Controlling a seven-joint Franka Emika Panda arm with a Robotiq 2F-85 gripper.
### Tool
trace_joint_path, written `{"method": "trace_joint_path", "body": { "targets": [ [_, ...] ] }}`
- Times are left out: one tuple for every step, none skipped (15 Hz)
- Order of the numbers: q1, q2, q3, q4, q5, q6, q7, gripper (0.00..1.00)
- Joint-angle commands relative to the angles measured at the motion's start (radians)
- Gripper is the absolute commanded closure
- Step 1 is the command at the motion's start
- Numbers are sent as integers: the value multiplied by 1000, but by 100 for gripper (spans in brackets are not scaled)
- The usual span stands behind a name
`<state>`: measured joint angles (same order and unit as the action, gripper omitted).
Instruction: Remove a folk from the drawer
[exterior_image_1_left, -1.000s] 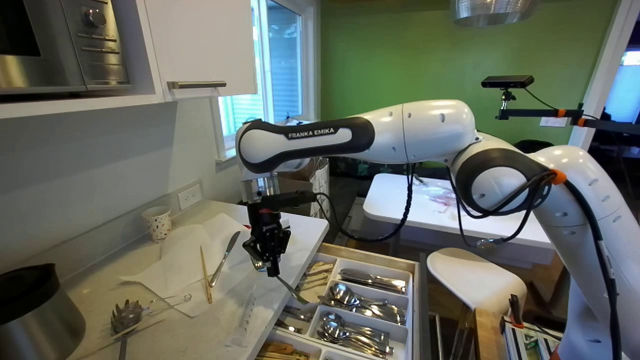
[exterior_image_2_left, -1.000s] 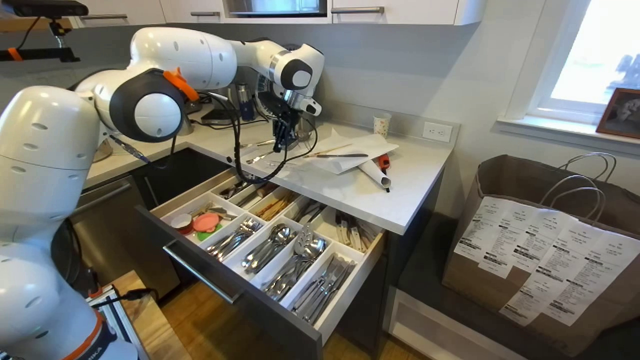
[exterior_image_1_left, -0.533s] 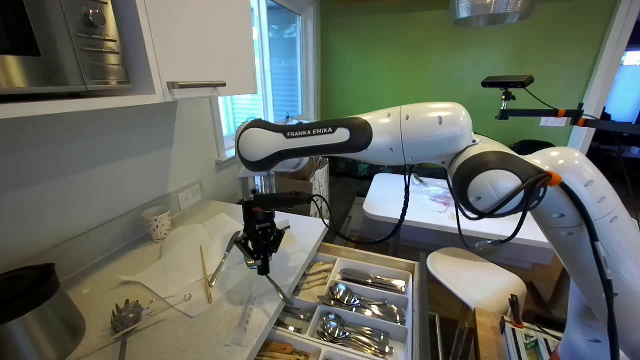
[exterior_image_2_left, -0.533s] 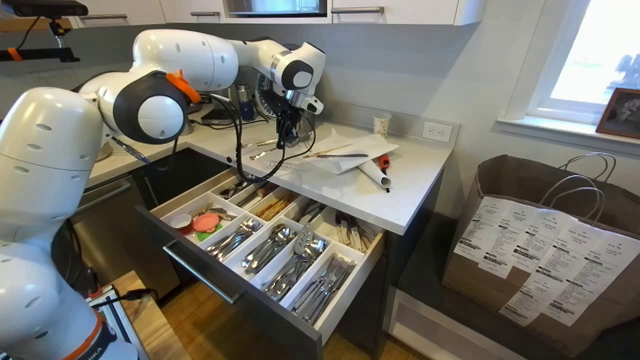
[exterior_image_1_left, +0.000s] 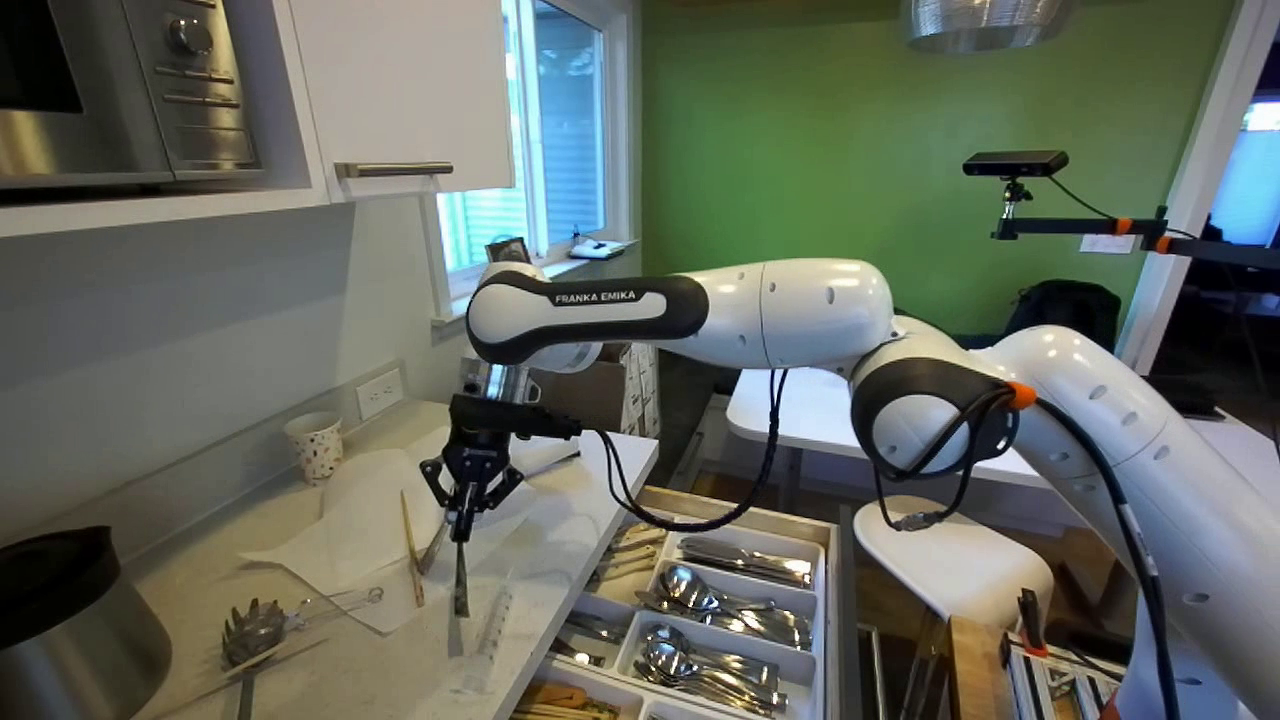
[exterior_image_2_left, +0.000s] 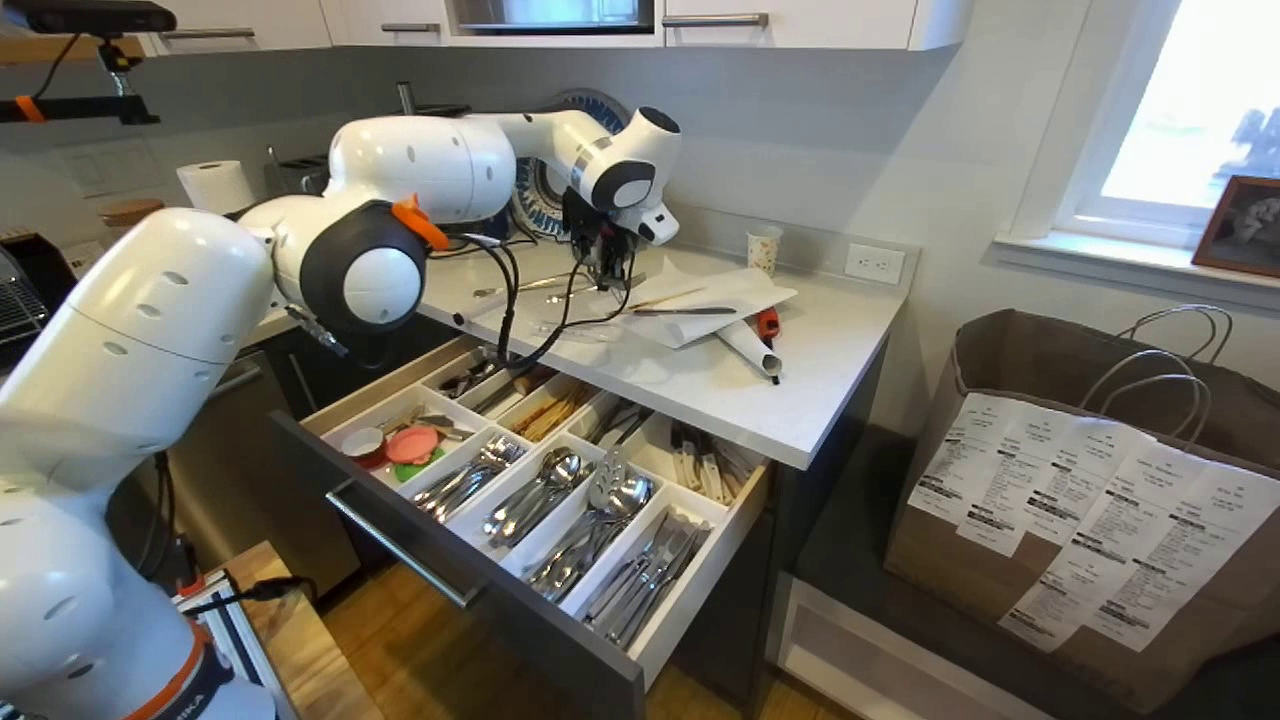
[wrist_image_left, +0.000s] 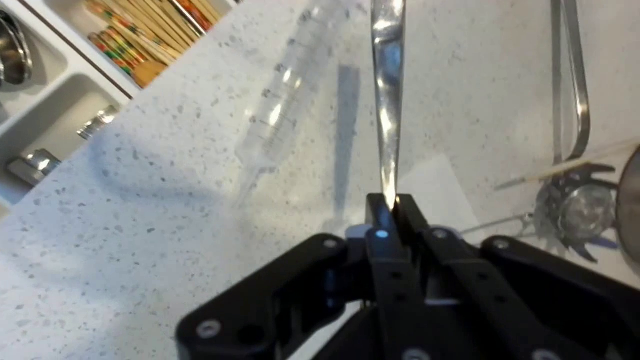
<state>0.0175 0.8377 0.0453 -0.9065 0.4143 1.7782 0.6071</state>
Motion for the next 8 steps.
{"method": "trace_joint_path", "body": {
  "targets": [
    [-23,119,8,141,35,91,133,98],
    [-21,136,-4,154,43,131,165,98],
    [-26,161,-4,175,44,169,197,98],
    [-31,178,-4,190,46,200,233,98],
    [-33,197,-5,205,47,237,268,98],
    [-35,214,-7,219,46,272,306,98],
    [-37,231,-9,232,43,308,344,98],
    [-37,247,-15,242,37,346,385,98]
  ]
}}
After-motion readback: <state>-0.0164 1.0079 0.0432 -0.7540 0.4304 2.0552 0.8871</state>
